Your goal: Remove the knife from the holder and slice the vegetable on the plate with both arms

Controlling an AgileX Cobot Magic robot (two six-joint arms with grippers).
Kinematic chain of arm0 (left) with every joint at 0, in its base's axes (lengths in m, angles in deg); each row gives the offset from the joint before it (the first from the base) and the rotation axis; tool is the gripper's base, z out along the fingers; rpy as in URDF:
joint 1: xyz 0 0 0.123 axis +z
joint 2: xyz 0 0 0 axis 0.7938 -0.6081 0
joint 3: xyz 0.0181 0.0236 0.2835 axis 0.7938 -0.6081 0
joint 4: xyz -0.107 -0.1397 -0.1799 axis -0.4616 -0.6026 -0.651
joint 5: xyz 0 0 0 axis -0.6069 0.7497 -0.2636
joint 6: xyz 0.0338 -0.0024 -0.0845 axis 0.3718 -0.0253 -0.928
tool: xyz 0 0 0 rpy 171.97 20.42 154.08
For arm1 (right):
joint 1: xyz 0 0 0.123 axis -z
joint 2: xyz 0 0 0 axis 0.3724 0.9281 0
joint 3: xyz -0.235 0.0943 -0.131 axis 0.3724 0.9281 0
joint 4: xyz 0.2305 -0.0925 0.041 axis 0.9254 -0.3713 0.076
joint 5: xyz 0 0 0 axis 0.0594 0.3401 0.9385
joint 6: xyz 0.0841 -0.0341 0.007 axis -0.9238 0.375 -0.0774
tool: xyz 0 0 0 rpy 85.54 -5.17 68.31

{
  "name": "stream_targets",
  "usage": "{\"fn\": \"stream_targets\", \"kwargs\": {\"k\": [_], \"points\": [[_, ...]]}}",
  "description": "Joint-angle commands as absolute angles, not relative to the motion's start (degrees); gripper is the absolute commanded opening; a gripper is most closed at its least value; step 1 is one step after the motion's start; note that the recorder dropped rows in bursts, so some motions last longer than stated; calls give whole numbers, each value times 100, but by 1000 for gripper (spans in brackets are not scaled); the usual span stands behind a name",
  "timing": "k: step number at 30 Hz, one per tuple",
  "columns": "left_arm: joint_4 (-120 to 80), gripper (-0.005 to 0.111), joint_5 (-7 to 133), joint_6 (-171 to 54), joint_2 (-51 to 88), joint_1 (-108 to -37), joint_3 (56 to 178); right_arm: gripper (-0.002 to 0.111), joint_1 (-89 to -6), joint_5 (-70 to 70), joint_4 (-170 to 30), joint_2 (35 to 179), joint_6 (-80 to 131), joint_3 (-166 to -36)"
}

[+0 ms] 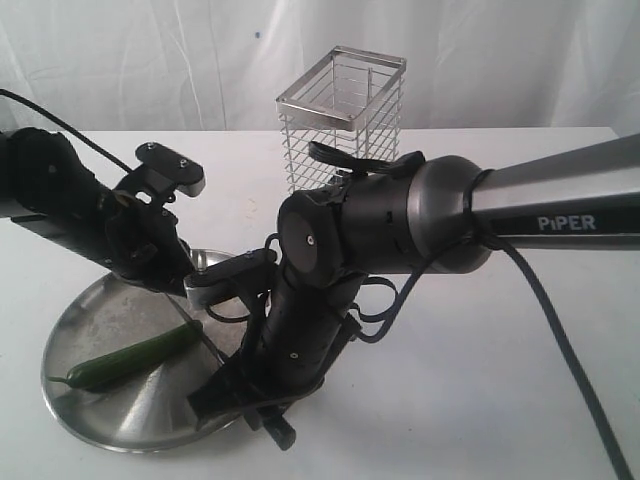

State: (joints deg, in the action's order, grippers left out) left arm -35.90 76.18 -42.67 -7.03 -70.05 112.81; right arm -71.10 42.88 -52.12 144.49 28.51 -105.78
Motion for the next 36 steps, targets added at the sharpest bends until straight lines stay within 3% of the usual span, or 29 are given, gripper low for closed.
{"fn": "stream_targets", "kwargs": {"k": [1, 36], "points": [[-3699, 0, 7707, -4277, -798, -7062, 11296, 0, -7098, 4216, -5191, 14437, 2901, -10604], [-3491, 0, 7767, -4293, -1133, -6758, 11296, 0, -7098, 4200, -5204, 14437, 2901, -10604]]}}
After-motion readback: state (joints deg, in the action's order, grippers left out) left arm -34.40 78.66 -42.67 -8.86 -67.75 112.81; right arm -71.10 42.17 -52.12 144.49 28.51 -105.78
